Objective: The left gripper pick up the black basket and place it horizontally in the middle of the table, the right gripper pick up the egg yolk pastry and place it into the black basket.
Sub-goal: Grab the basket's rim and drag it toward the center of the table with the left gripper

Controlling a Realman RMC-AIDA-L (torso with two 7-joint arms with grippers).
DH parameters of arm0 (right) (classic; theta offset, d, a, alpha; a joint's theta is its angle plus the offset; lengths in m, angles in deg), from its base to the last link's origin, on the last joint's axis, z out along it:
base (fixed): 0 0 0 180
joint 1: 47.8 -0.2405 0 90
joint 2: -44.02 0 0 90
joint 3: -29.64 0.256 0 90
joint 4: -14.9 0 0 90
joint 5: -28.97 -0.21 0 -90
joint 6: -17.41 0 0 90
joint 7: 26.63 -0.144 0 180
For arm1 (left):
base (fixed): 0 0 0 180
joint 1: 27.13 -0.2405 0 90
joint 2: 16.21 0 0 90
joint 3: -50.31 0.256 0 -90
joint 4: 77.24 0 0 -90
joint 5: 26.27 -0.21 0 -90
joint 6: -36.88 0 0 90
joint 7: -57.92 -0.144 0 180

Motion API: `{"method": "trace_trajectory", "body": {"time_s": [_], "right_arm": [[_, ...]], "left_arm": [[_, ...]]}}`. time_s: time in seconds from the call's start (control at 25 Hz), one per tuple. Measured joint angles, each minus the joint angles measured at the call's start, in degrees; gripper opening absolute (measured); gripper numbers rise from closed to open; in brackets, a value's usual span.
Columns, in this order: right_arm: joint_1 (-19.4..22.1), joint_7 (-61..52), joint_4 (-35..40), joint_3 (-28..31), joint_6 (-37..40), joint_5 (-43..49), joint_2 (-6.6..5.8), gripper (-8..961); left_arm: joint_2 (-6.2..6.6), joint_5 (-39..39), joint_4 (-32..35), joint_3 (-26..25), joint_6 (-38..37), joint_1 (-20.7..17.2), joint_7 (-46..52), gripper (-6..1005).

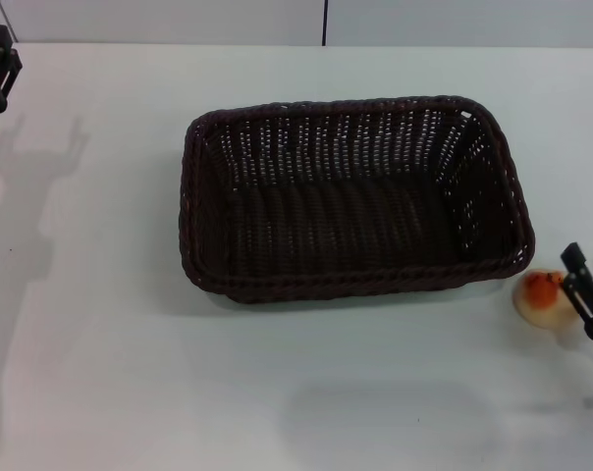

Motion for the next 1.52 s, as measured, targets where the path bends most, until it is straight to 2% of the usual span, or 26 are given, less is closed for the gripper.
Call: {"method": "trace_trajectory", "body": {"time_s": [0.28,0.68,0.92,1.12,1.32,1.52], "right_arm": [[-1.98,0.0,-0.45,-0.74,-6.37,0.24,0.06,775],[-2.7,-0.22,-1.11,-1.29,-10.1,-0.14,0.03,769],[-3.18,0.57,-1.29,-0.5,-11.87,-0.29,0.11,533],[-2.3,7.41,-4.14,0.47,-11.49,-0.39,0.11,353],[-1.84,10.03,-5.69,0.88,-10.6,-0.42,0.04,295],[-0.66,10.36,-5.81,0.2,-5.25,-0.39,0.05,237]], "left_arm": [[0.02,0.02,0.06,-0.09,0.0,0.29,0.01,800],[0.04,0.01,0.12,-0.11,0.02,1.15,0.0,800],[0.04,0.01,-0.02,-0.11,0.02,1.15,-0.04,800],[0.04,0.01,0.21,-0.1,-0.29,1.11,-0.11,800],[0.04,0.01,0.27,-0.1,-0.42,1.01,-0.16,800],[0.04,0.01,0.28,-0.11,-0.47,0.97,-0.18,800]]}}
